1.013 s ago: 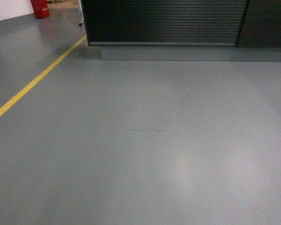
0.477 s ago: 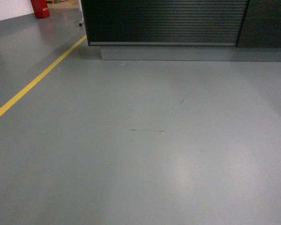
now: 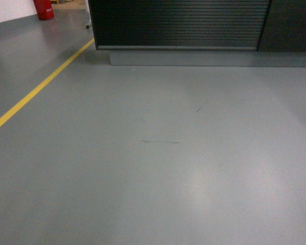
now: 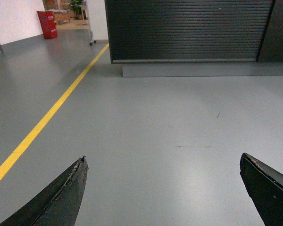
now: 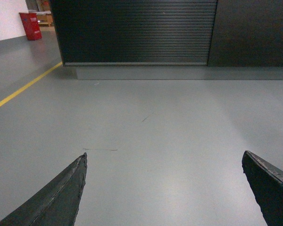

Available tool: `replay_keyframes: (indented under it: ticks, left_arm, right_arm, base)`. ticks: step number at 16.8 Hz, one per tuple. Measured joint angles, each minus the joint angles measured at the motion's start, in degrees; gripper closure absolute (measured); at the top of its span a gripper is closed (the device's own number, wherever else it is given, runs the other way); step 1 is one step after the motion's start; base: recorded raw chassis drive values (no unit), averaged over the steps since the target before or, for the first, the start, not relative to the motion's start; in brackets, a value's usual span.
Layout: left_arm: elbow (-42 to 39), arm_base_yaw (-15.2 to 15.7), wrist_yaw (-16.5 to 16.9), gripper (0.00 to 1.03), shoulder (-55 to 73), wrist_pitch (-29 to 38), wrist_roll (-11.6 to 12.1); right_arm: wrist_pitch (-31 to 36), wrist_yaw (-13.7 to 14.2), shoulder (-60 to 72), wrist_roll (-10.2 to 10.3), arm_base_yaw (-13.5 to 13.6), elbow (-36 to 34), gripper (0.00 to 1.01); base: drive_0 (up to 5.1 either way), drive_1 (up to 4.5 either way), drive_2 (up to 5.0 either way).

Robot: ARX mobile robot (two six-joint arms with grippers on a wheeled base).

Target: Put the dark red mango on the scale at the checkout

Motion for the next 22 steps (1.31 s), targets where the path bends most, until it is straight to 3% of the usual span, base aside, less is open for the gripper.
replay_keyframes:
  ticks: [22]
  left_arm:
    - [0.00, 0.00, 0.00, 0.05, 0.00, -0.02, 0.04]
  right_arm:
    - [-0.09, -0.02, 0.00, 0.00, 0.00, 0.00, 0.03]
  base:
    - [0.1, 3.82, -3.7]
